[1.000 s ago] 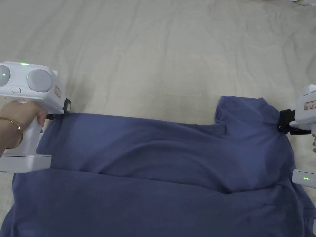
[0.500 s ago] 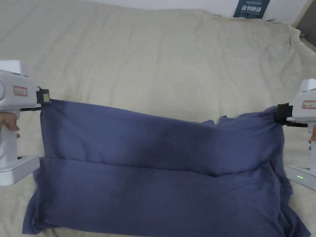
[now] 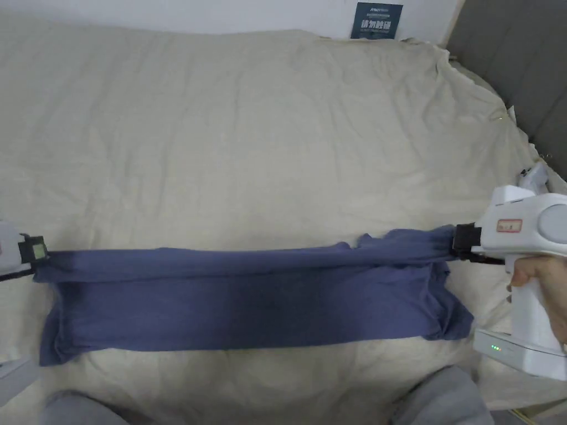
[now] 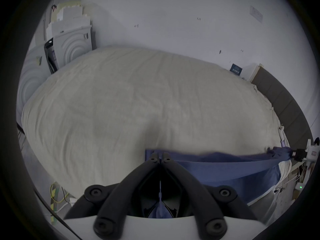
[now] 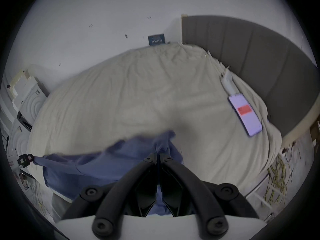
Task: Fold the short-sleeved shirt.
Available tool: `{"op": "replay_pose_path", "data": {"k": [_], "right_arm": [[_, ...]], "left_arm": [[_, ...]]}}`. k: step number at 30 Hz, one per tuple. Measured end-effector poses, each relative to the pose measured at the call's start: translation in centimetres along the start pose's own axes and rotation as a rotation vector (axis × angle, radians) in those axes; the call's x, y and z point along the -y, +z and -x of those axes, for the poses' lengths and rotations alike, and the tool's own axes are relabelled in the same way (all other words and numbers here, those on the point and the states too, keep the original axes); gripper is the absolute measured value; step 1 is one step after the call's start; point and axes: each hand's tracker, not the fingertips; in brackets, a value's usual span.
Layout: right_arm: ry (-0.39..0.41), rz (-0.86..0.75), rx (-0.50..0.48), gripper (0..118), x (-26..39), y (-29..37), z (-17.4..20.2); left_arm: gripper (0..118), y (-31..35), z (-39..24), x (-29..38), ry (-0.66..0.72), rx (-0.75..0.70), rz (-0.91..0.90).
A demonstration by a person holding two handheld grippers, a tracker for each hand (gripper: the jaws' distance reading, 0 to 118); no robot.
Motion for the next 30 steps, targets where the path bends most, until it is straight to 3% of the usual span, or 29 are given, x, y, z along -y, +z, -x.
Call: {"op": "replay_pose_path", "data": {"k": [5,8,9,11,12,13,14,15,16,19,21,27,30], "right_arm": [[-0.045,0.088,0.046,1,4.3,-3.0,-1.0],[-0.13,0.13,0.063,1,5.7,-4.6,-1.5],[-0.151,0.126,0.06,1,6.0,-4.8,-1.5],[-0.162,0.111,0.057,3,6.1,-4.8,-1.5],[-0.157,0.108,0.057,15,6.0,-4.4,-1.4],[-0.139,0.107,0.052,38,5.7,-4.0,-1.4],[-0.095,0.11,0.066,71,5.5,-3.6,-1.4],[-0.027,0.11,0.086,104,5.1,-2.9,-1.5],[0.033,0.097,0.116,113,4.9,-2.0,-1.2],[0.189,-0.097,0.2,112,3.7,1.6,-0.6],[0.223,-0.207,0.219,112,2.9,3.8,0.0],[0.126,-0.623,0.045,112,3.1,10.0,2.6],[0.179,-0.74,-0.002,114,4.3,11.3,4.2]], "left_arm": [[0,-2.1,0.1,4.1,0.008,-0.066,0.12],[0,-3.5,0.1,5.5,0.055,-0.095,0.166],[5,-3.4,0.1,5.7,0.074,-0.1,0.147],[26,-3.0,-0.1,5.4,0.104,-0.119,0.124],[52,-2.8,-0.1,5.0,0.098,-0.128,0.131],[76,-2.5,0.0,4.7,0.071,-0.157,0.136],[95,-2.2,0.4,4.4,0.044,-0.175,0.137],[108,-1.6,0.7,4.0,0.039,-0.175,0.128],[112,-0.7,1.1,3.5,0.041,-0.177,0.109],[112,2.0,1.1,1.6,0.035,-0.185,-0.011],[112,3.8,0.2,0.4,-0.004,-0.142,-0.074],[112,8.1,-5.5,0.5,-0.117,-0.023,-0.349],[109,9.3,-8.2,2.0,-0.146,-0.02,-0.534]]}}
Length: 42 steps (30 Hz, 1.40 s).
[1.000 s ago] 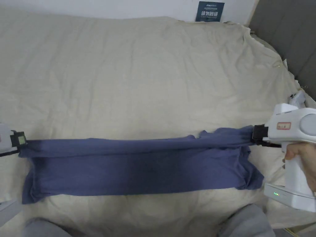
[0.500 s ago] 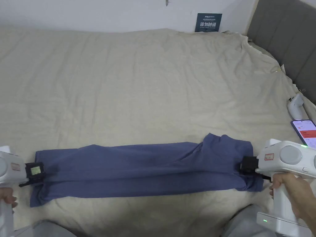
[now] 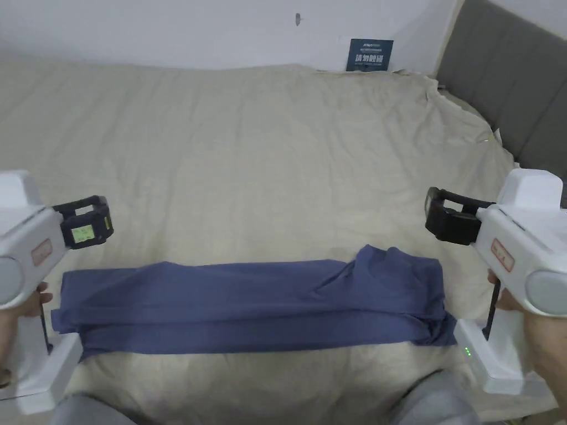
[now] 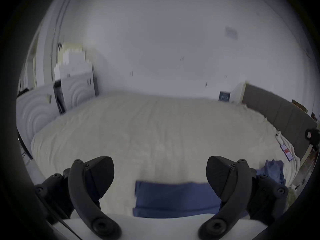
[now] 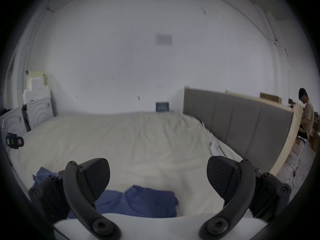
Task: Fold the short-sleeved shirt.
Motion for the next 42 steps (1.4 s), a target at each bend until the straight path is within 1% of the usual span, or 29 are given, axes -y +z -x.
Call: {"op": "replay_pose_path", "data": {"k": [2,3,4,5,6,7,8,9,10,11,12,14,18,24,26,28,29,30,31,32,33,34,35,38,40,42], "right_arm": [[0.03,-0.032,0.002,114,0.2,0.5,1.1],[0.018,-0.043,-0.015,113,0.3,0.7,1.4],[0.003,-0.044,-0.041,113,0.3,0.9,1.7],[-0.011,-0.042,-0.052,112,0.3,1.1,1.9],[-0.019,-0.042,-0.058,105,0.3,1.1,2.3],[-0.014,-0.047,-0.067,93,0.3,1.3,2.6],[-0.004,-0.064,-0.078,70,0.4,1.5,2.9],[-0.001,-0.075,-0.077,33,0.5,1.6,3.0],[0.005,-0.081,-0.079,6,0.5,1.7,3.3],[0.009,-0.084,-0.075,0,0.6,1.7,3.5],[0.005,-0.095,-0.055,0,0.7,1.8,3.6],[-0.021,-0.076,-0.096,0,0.7,1.7,3.4],[-0.018,-0.068,-0.079,0,0.9,1.5,3.7],[-0.033,-0.045,-0.087,0,1.0,1.4,3.8],[-0.038,-0.035,-0.093,0,0.9,1.3,3.8],[-0.045,-0.026,-0.096,0,0.9,1.2,3.8],[-0.047,-0.023,-0.097,0,0.9,1.1,3.8],[-0.048,-0.022,-0.099,0,0.9,1.1,3.7],[-0.047,-0.02,-0.099,0,0.8,1.1,3.7],[-0.044,-0.019,-0.096,0,0.8,1.0,3.7],[-0.04,-0.018,-0.094,0,0.8,0.9,3.8],[-0.038,-0.015,-0.093,0,0.7,0.8,3.7],[-0.037,-0.011,-0.092,0,0.8,0.7,3.7],[-0.034,0.002,-0.085,0,1.0,0.4,3.8],[-0.033,0.017,-0.075,0,1.3,0.0,3.9],[-0.036,0.035,-0.066,0,1.5,-0.3,4.0]], "left_arm": [[100,1.0,-1.6,0.3,-0.032,0.02,-0.075],[92,1.5,-2.4,0.5,-0.05,0.026,-0.105],[79,2.0,-3.0,0.6,-0.058,0.041,-0.121],[68,2.4,-3.5,0.8,-0.053,0.058,-0.132],[53,2.8,-3.9,0.9,-0.046,0.076,-0.141],[28,3.1,-4.2,0.9,-0.04,0.095,-0.14],[12,3.1,-4.4,1.1,-0.033,0.101,-0.147],[2,3.2,-4.5,1.2,-0.031,0.104,-0.153],[0,3.3,-4.7,1.2,-0.028,0.108,-0.156],[0,3.4,-4.7,1.2,-0.021,0.113,-0.156],[0,3.3,-4.6,1.1,-0.012,0.126,-0.146],[0,3.4,-4.6,1.1,-0.013,0.132,-0.142],[0,3.3,-4.6,1.2,-0.016,0.127,-0.136],[0,2.9,-3.8,1.0,0.009,0.138,-0.096],[0,2.7,-2.9,0.7,0.041,0.148,-0.071],[0,1.9,-1.2,0.0,0.126,0.204,0.001],[1,1.2,-0.1,-0.3,0.165,0.221,0.049],[14,0.5,0.9,-0.5,0.197,0.241,0.102],[29,-0.3,2.1,-0.6,0.239,0.255,0.152],[52,-1.0,3.1,-0.6,0.273,0.271,0.189],[83,-2.2,4.4,-0.4,0.299,0.298,0.243],[103,-3.2,5.5,-0.1,0.331,0.308,0.292],[117,-4.2,6.6,0.3,0.363,0.314,0.346],[118,-6.7,9.6,2.0,0.466,0.338,0.462],[118,-8.4,11.5,3.6,0.503,0.358,0.568],[118,-9.7,12.7,5.0,0.515,0.341,0.647]]}}
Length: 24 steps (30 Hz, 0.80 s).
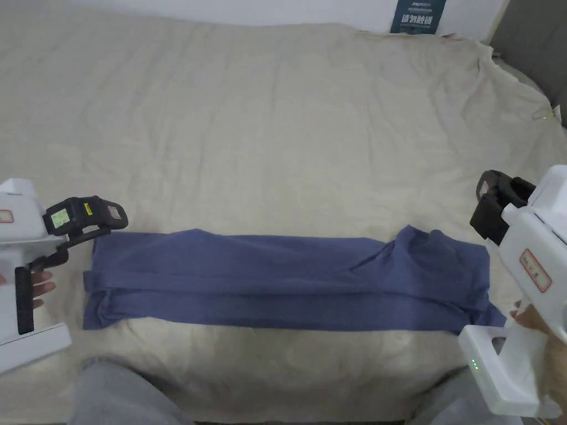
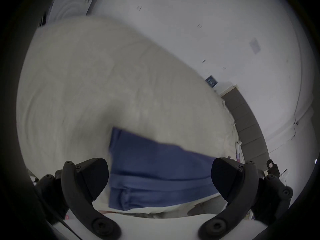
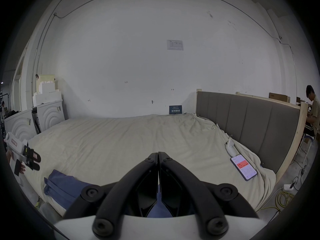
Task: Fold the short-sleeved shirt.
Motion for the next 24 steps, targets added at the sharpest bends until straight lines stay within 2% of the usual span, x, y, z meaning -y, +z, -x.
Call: {"op": "replay_pose_path", "data": {"k": [3,8,12,13,15,18,19,20,21,23,24], "right_arm": [[0.006,0.025,0.013,0,0.4,-0.5,0.2],[0.019,0.058,0.033,0,0.7,-1.1,0.7],[0.027,0.088,0.043,0,1.2,-1.7,1.0],[0.02,0.094,0.045,0,1.3,-1.8,1.0],[0.01,0.102,0.051,0,1.5,-2.0,1.0],[0.008,0.114,0.051,0,1.7,-2.5,1.0],[0.008,0.114,0.05,0,1.7,-2.4,1.0],[0.008,0.113,0.045,0,1.7,-2.4,1.0],[0.009,0.112,0.044,0,1.6,-2.5,1.0],[0.014,0.11,0.045,0,1.6,-2.5,1.0],[0.013,0.109,0.046,0,1.5,-2.5,0.9]], "left_arm": [[118,-1.9,2.2,0.2,0.022,-0.04,0.093],[113,-4.4,4.7,0.6,0.135,0.007,0.168],[111,-4.5,3.8,0.3,0.083,0.031,0.15],[106,-4.6,3.5,0.3,0.077,0.051,0.149],[80,-5.1,3.1,0.5,0.071,0.061,0.149],[72,-5.8,2.5,0.8,0.033,0.038,0.158],[65,-5.7,2.4,0.8,0.034,0.033,0.158],[48,-5.7,2.3,0.7,0.042,0.028,0.161],[19,-5.9,2.2,0.8,0.05,0.002,0.172],[11,-6.7,1.6,1.4,0.053,-0.049,0.205],[9,-6.6,1.1,1.6,0.006,-0.066,0.178]]}}
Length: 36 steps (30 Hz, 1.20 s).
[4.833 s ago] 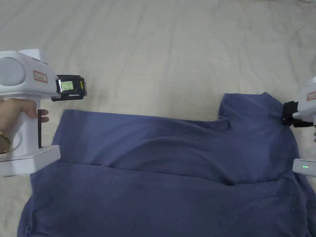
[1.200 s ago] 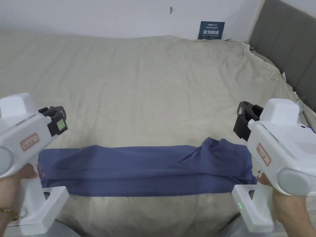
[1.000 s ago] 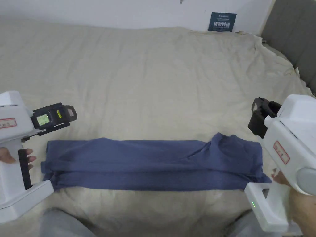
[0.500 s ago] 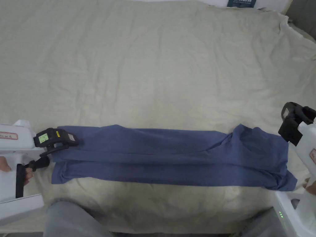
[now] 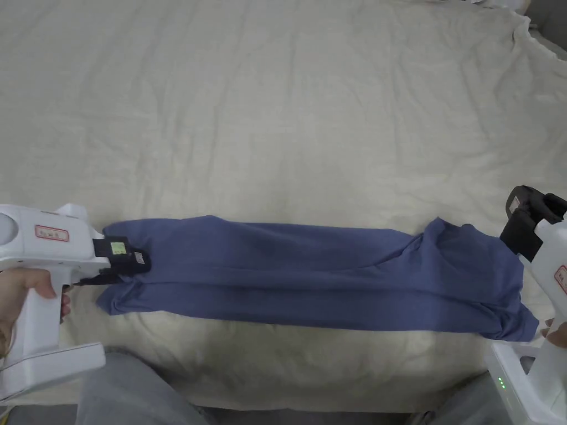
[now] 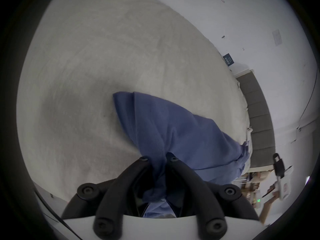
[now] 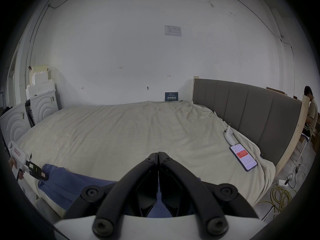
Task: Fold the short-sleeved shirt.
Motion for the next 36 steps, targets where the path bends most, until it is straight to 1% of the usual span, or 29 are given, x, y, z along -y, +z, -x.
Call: {"op": "replay_pose_path", "data": {"k": [1,3,6,9,10,12,14,15,18,22,24,28,31,32,33,34,35,36], "right_arm": [[-0.004,0.0,-0.001,0,-0.1,0.1,-0.1],[-0.004,-0.005,-0.008,0,-0.2,0.4,-0.4],[0.0,-0.016,-0.009,0,-0.5,0.9,-0.8],[-0.011,-0.035,-0.012,0,-0.7,1.4,-1.5],[-0.012,-0.042,-0.011,0,-0.7,1.5,-1.7],[-0.014,-0.054,-0.012,0,-0.8,1.7,-2.2],[-0.027,-0.065,-0.013,0,-0.9,1.9,-2.7],[-0.035,-0.071,-0.017,0,-1.0,2.0,-3.0],[-0.048,-0.09,-0.018,0,-1.2,2.6,-3.5],[-0.067,-0.113,-0.012,0,-1.2,3.3,-4.9],[-0.077,-0.119,-0.005,0,-1.2,3.7,-5.6],[-0.092,-0.129,0.02,0,-0.9,4.6,-7.1],[-0.099,-0.126,0.041,0,-0.5,5.3,-8.0],[-0.098,-0.123,0.05,0,-0.3,5.5,-8.4],[-0.097,-0.12,0.055,0,-0.1,5.7,-8.6],[-0.094,-0.116,0.064,0,0.0,5.9,-8.9],[-0.096,-0.112,0.071,0,0.1,6.0,-9.1],[-0.099,-0.108,0.075,0,0.2,6.1,-9.4]], "left_arm": [[7,0.3,-0.7,-0.1,-0.045,-0.046,-0.002],[6,0.8,-2.0,-0.3,-0.059,-0.095,0.003],[5,2.6,-4.1,-0.5,-0.136,-0.164,-0.031],[5,5.1,-7.1,-0.5,-0.222,-0.247,-0.075],[5,5.9,-8.6,-0.3,-0.27,-0.272,-0.081],[5,7.4,-11.5,0.6,-0.371,-0.292,-0.133],[5,8.4,-14.4,1.4,-0.444,-0.308,-0.171],[5,8.7,-15.8,1.9,-0.484,-0.299,-0.185],[5,8.5,-19.7,3.0,-0.53,-0.228,-0.184],[5,5.6,-24.4,4.5,-0.52,-0.061,-0.122],[5,3.0,-26.7,5.3,-0.531,-0.016,-0.075],[5,-3.7,-31.0,7.7,-0.59,-0.03,0.024],[7,-8.4,-32.7,9.0,-0.54,-0.042,0.06],[10,-10.0,-33.3,9.6,-0.539,-0.063,0.069],[22,-10.9,-33.6,10.1,-0.557,-0.084,0.082],[39,-12.0,-33.9,10.6,-0.571,-0.086,0.089],[60,-12.7,-34.2,10.8,-0.579,-0.086,0.092],[85,-13.3,-34.3,10.9,-0.577,-0.075,0.105]]}}
